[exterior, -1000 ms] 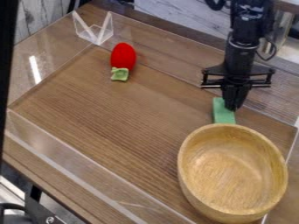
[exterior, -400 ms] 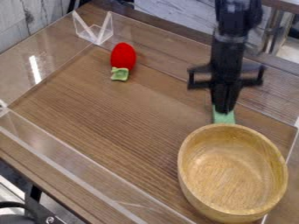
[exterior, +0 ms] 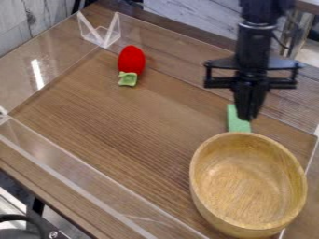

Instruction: Put the green stick in the brown bowl

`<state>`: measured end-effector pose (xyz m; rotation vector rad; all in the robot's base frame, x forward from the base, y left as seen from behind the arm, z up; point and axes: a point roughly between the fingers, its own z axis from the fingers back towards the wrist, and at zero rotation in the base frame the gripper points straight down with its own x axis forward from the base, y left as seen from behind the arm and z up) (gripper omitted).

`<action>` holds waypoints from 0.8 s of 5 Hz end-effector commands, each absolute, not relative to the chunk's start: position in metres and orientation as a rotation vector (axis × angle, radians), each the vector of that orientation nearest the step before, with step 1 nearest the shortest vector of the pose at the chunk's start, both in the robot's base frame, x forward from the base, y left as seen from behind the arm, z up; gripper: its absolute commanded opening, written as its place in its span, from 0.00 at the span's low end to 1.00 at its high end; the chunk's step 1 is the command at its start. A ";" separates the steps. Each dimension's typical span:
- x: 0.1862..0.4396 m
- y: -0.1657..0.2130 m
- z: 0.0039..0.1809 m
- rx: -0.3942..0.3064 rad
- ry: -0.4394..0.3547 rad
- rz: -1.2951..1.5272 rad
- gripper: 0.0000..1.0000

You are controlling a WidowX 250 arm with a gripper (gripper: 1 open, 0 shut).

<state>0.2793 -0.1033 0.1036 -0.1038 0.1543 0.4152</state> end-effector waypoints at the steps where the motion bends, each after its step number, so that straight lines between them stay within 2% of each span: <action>1: 0.260 -0.121 0.114 -0.133 0.119 0.322 0.00; 2: 0.243 -0.128 0.111 -0.165 0.110 0.299 0.00; 4: 0.234 -0.131 0.116 -0.222 0.073 0.220 0.00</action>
